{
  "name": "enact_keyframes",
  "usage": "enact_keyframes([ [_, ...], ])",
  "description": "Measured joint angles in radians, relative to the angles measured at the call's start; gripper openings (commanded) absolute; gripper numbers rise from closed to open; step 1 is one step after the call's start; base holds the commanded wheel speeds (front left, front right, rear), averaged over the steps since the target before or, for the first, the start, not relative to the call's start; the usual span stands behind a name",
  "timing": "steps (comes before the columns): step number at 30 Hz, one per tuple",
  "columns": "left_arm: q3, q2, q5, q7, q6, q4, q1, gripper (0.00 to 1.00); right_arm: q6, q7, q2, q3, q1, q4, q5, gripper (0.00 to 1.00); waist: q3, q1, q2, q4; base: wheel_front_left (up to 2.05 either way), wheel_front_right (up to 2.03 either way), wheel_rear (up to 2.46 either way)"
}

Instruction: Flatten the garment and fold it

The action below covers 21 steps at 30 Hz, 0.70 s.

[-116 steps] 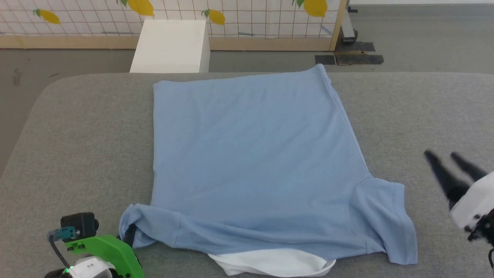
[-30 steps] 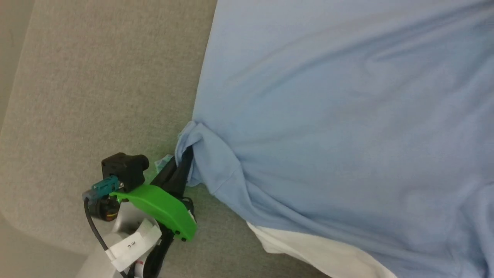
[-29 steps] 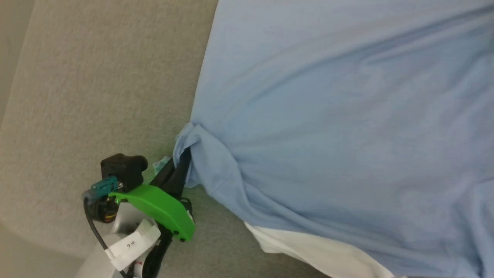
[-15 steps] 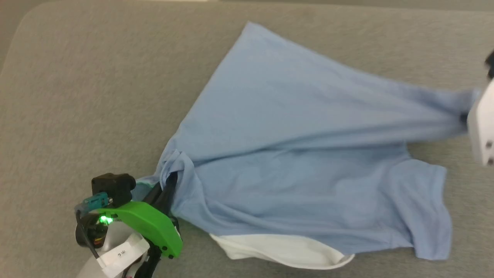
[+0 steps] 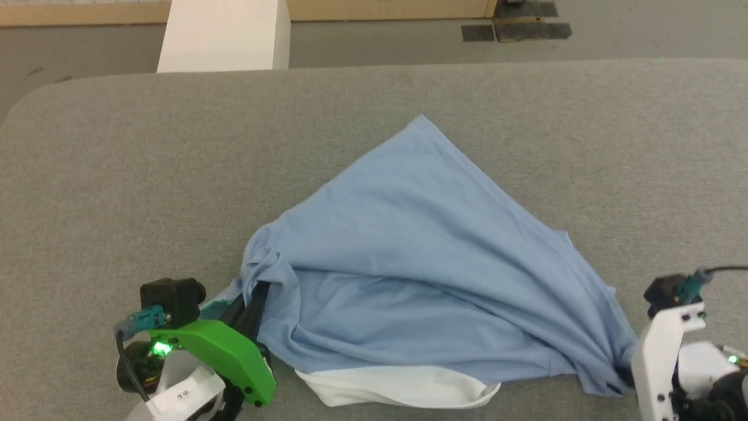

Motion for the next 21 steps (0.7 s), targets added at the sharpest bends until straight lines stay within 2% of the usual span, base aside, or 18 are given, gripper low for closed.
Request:
enact_keyframes([
  [4,0.001,0.001,-0.003,0.0,0.001,0.001,0.006,0.0,0.0,-0.02,0.026,-0.019,0.025,-0.001,-0.001,0.0,-0.013,0.0,0.0,-0.001,0.0,0.0,0.0],
  [5,0.001,0.001,-0.004,0.0,0.002,0.002,0.01,0.0,0.0,-0.04,0.032,-0.027,0.025,-0.002,-0.003,0.27,-0.015,0.0,0.0,-0.001,0.0,0.0,0.0],
  [6,0.002,0.002,-0.007,0.0,0.003,0.003,0.014,0.0,0.0,-0.067,0.036,-0.034,0.025,-0.007,-0.007,0.91,-0.019,0.0,0.0,-0.002,0.0,0.0,0.0],
  [7,0.002,0.004,-0.008,0.0,0.004,0.003,0.018,0.0,0.0,-0.094,0.042,-0.045,0.024,-0.014,-0.007,1.0,-0.021,0.0,0.0,-0.003,0.0,0.0,0.0],
  [10,0.004,0.007,-0.009,0.0,0.008,0.005,0.025,0.0,0.0,-0.21,0.053,-0.082,0.019,-0.045,-0.008,1.0,-0.033,0.0,0.0,-0.007,0.0,0.0,0.0],
  [15,0.005,0.01,-0.009,0.0,0.01,0.004,0.028,0.0,0.0,-0.467,0.085,-0.17,-0.037,-0.092,-0.035,1.0,-0.05,0.0,0.0,-0.01,0.0,0.0,0.0],
  [21,0.005,0.011,-0.013,-0.002,0.013,0.003,0.035,0.0,0.0,-0.722,0.109,-0.164,-0.08,-0.091,-0.055,1.0,-0.054,0.0,0.0,-0.003,0.0,0.0,0.0],
])
